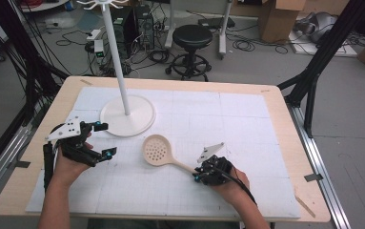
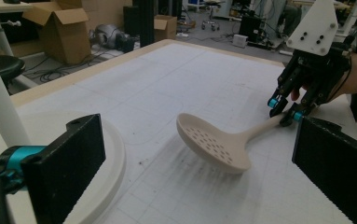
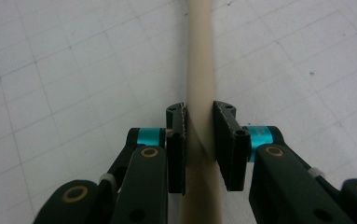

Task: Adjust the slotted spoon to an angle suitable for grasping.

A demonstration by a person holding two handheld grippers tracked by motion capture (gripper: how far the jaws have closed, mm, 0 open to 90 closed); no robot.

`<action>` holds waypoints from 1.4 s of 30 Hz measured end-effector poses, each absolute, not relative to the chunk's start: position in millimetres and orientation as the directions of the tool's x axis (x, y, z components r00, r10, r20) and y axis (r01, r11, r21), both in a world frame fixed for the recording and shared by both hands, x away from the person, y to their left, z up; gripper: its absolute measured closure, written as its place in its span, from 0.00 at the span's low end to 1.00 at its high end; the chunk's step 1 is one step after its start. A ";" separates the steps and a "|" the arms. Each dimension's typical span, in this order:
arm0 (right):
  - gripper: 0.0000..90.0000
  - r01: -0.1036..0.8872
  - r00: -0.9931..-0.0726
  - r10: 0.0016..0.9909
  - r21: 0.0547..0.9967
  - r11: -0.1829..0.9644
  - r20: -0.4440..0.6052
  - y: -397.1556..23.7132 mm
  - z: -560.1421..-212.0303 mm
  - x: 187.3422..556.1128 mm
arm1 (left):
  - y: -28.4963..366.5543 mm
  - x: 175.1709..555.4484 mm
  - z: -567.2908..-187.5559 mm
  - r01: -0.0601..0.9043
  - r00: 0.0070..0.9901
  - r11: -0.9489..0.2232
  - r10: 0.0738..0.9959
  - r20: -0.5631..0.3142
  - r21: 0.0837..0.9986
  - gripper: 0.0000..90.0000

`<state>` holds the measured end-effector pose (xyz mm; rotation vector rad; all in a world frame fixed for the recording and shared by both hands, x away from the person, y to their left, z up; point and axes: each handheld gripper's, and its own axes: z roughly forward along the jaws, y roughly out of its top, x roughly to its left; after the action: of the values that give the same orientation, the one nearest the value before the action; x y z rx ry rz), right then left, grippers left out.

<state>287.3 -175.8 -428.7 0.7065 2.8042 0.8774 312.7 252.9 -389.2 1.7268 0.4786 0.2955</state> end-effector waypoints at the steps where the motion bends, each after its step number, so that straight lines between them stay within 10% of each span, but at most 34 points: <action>1: 0.84 0.379 -0.893 0.449 0.563 0.735 0.015 -174.8 -428.5 286.7 | 252.6 312.4 -389.1 0.154 0.881 -0.154 0.468 -0.065 0.976 0.03; 9: 0.82 0.255 -0.944 0.326 0.541 0.801 -0.038 -154.5 -426.6 279.0 | 252.6 312.3 -387.7 0.147 0.882 -0.156 0.467 -0.058 0.977 0.03; 18: 0.61 0.339 -0.917 0.399 0.549 0.764 0.011 -184.9 -422.6 273.9 | 255.3 311.7 -387.8 0.150 0.880 -0.147 0.471 -0.064 0.978 0.03; 23: 0.78 0.303 -0.934 0.358 0.533 0.790 0.001 -198.2 -425.8 267.3 | 257.3 312.2 -386.5 0.142 0.880 -0.136 0.471 -0.062 0.980 0.03; 42: 0.78 0.138 -0.984 0.176 0.562 0.815 -0.014 -113.4 -428.0 297.4 | 262.5 304.2 -373.8 0.107 0.882 -0.119 0.469 -0.039 0.987 0.03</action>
<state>297.4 -113.4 -428.0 0.2545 2.9309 0.9000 304.2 262.5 -373.8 1.6784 0.4481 0.3264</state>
